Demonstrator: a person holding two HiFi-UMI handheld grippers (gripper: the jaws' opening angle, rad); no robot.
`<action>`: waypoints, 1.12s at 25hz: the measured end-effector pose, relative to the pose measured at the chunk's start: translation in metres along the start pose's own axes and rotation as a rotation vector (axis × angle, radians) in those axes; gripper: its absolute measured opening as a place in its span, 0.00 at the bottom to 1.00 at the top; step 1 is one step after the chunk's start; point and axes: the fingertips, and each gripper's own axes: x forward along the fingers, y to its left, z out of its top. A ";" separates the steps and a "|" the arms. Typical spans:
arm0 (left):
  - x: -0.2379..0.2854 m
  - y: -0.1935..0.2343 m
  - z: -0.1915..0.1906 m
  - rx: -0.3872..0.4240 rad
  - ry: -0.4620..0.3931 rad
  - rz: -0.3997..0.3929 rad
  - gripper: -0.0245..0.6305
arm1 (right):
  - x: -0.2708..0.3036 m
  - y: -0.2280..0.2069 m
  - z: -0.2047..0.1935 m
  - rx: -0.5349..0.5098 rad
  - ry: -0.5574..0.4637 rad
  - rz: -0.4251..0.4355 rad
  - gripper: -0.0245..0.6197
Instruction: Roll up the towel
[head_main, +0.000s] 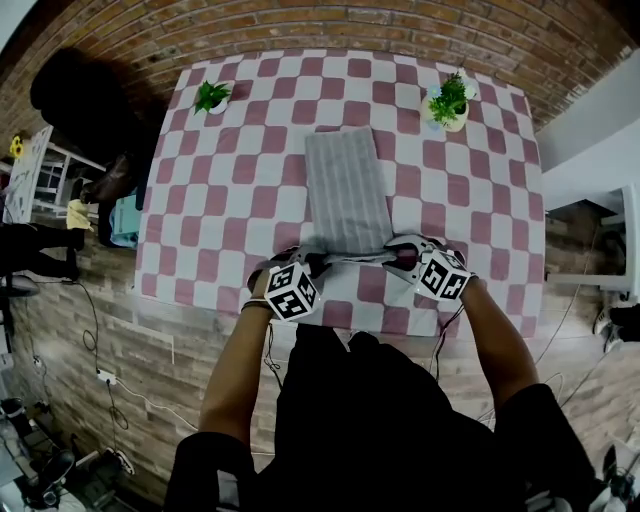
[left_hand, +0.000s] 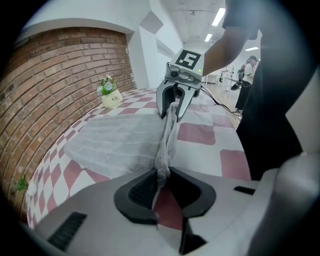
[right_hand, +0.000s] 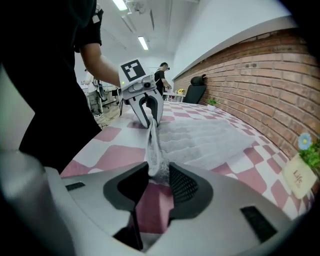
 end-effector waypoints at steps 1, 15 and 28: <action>0.000 0.000 0.000 -0.008 -0.002 -0.001 0.14 | -0.001 -0.001 0.001 0.020 -0.006 0.001 0.20; -0.025 -0.084 -0.001 -0.192 -0.052 -0.199 0.13 | -0.026 0.094 0.009 0.103 0.009 0.312 0.13; -0.042 -0.040 0.008 -0.396 -0.216 -0.079 0.15 | -0.038 0.055 0.031 0.305 -0.201 0.144 0.15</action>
